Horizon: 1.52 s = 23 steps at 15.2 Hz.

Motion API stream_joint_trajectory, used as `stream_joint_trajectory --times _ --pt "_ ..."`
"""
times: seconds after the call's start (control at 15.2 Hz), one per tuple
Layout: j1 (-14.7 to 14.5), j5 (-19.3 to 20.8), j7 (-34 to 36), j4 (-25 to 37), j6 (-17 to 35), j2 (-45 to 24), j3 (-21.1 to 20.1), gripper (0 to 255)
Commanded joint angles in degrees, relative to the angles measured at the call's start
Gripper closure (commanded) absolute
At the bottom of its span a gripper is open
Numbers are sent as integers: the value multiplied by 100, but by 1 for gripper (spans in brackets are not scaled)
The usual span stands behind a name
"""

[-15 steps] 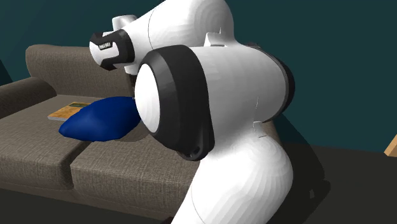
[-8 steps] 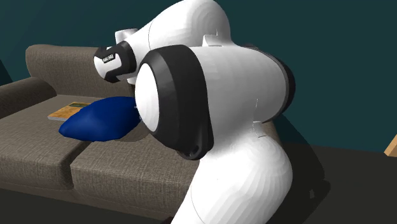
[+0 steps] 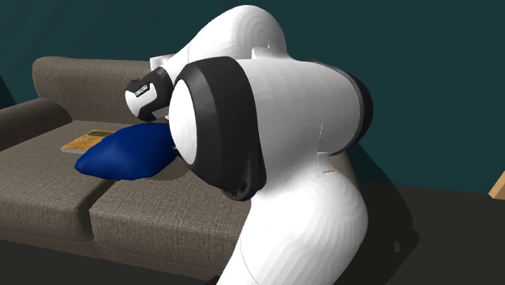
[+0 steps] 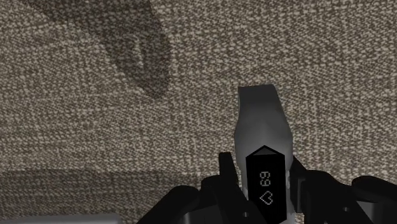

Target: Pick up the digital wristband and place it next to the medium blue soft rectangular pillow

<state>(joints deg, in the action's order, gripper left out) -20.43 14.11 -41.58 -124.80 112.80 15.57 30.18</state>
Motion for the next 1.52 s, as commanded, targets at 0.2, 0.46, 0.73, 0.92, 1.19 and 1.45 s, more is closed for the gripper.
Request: stream_joint_trajectory --times 0.2,0.46,0.73,0.92,1.19,1.45 --pt "12 0 3 -320 429 -112 69 255" --pt "15 -13 3 -535 751 -227 120 255" --pt "15 -31 -4 -689 1003 -330 160 255" --pt "15 -32 -5 -688 1003 -332 160 255" --pt "15 -32 -5 -688 1003 -332 160 0" --pt "15 -32 -5 -688 1003 -332 160 0"
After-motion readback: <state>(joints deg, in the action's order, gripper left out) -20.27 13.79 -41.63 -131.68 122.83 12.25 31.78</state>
